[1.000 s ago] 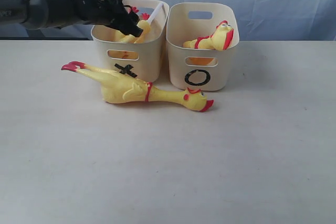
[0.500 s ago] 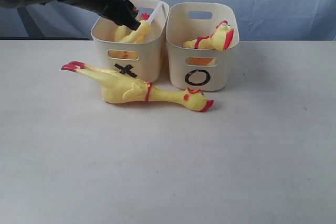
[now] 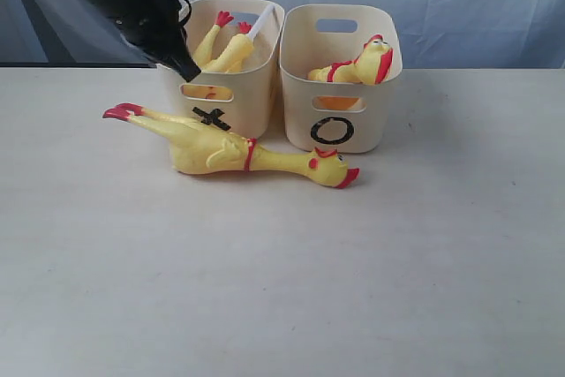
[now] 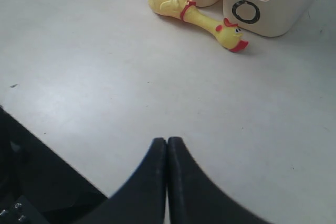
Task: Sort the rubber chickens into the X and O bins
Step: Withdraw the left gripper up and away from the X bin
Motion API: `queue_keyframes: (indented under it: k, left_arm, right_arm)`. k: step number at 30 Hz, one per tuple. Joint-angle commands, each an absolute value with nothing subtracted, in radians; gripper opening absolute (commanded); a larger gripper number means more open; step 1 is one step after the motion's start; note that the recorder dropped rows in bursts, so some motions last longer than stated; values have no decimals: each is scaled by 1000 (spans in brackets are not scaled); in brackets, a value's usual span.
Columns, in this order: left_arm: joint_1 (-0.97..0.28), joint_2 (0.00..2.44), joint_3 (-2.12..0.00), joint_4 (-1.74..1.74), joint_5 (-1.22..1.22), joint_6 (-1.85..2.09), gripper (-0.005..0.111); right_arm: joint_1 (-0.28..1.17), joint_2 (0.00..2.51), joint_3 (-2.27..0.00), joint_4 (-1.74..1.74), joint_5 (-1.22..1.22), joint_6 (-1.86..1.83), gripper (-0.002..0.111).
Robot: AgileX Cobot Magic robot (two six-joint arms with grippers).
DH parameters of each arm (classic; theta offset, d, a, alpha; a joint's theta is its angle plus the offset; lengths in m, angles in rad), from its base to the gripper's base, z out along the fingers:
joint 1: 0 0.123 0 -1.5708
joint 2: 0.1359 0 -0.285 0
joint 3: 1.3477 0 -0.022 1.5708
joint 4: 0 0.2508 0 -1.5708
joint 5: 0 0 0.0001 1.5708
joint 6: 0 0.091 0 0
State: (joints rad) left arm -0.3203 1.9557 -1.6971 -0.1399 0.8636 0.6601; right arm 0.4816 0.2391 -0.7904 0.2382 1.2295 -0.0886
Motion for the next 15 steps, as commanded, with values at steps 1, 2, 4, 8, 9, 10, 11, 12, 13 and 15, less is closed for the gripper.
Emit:
queue_keyframes:
  k: [1, 2, 4, 8, 9, 10, 11, 12, 13, 15]
  left_arm:
    - [-318, 1867, -1623, -133, 893, 628, 0]
    - [-318, 1842, -1600, -133, 886, 628, 0]
    - [-318, 1789, -1538, -133, 874, 628, 0]
    - [-318, 1676, -1392, -133, 836, 610, 0]
    - [-318, 1640, -1349, -133, 819, 605, 0]
    - [-318, 1604, -1303, -137, 797, 603, 0]
    - [-318, 1573, -1267, -142, 770, 603, 0]
    - [-318, 1525, -1210, -159, 743, 601, 0]
    - [-318, 1493, -1173, -181, 715, 601, 0]
    - [-318, 1411, -1081, -245, 671, 601, 0]
  right_arm:
    - [479, 234, -784, 230, 1221, -94, -1]
    - [479, 234, -784, 224, 1221, -96, -1]
    - [479, 234, -784, 213, 1221, -98, -1]
    - [479, 234, -784, 209, 1221, -104, -1]
    - [479, 234, -784, 209, 1210, -104, -1]
    - [479, 234, -784, 209, 1197, -104, -1]
    - [479, 234, -784, 209, 1185, -104, -1]
    - [479, 234, -784, 211, 1163, -104, -1]
    - [479, 234, -784, 213, 1145, -104, -1]
    - [479, 234, -784, 219, 1095, -104, -1]
